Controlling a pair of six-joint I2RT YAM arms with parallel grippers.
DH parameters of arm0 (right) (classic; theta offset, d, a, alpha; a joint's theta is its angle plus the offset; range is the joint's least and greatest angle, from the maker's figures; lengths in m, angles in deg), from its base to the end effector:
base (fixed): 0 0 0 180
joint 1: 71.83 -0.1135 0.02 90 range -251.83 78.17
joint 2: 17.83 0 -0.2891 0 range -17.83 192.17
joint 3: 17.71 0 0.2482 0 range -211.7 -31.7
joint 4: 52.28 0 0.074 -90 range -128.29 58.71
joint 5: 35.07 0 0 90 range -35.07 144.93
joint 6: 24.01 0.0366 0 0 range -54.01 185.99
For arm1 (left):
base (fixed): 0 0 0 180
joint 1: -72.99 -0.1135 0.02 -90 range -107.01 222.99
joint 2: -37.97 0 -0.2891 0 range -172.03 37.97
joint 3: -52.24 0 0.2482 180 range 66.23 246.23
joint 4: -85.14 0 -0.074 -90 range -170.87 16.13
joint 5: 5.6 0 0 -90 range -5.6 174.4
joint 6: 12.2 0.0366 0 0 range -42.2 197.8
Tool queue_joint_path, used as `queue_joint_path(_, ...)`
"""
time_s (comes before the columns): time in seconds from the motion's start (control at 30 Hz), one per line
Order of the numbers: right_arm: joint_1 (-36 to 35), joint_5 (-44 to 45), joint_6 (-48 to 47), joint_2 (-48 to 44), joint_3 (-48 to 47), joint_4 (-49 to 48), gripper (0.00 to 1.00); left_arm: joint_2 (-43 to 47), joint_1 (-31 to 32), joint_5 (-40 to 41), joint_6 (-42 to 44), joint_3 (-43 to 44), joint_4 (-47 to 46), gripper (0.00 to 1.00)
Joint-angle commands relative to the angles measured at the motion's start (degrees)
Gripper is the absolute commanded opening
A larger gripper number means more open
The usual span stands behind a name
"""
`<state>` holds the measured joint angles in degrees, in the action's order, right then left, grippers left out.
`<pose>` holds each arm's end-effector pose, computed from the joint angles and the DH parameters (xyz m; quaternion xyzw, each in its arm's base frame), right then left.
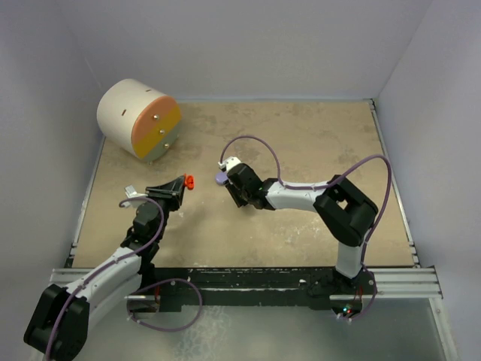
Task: Insert the wireless bluetooth earbuds into the charging case
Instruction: Pick up the earbud from the center of the board.
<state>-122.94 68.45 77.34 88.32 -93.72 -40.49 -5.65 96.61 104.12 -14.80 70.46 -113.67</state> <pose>0.2556 0.3033 0.1933 -0.2633 0.8692 0.1178 0.4016 0.1357 -0.0458 0.1940 -0.5104 0.5417 -0.4890 0.4548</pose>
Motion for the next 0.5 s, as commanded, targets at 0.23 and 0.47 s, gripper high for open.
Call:
queue_joint_path(0.23,-0.39,-0.74,-1.53,1.22,-2.32,-0.76,0.33,-0.41,-0.41,0.14,-1.35,-0.35,-3.81,0.00)
queue_joint_path(0.47,-0.39,-1.21,-2.14,2.40,-2.58,-1.10,0.30,-0.27,-0.37,0.23,-1.44,-0.56,-3.85,0.00)
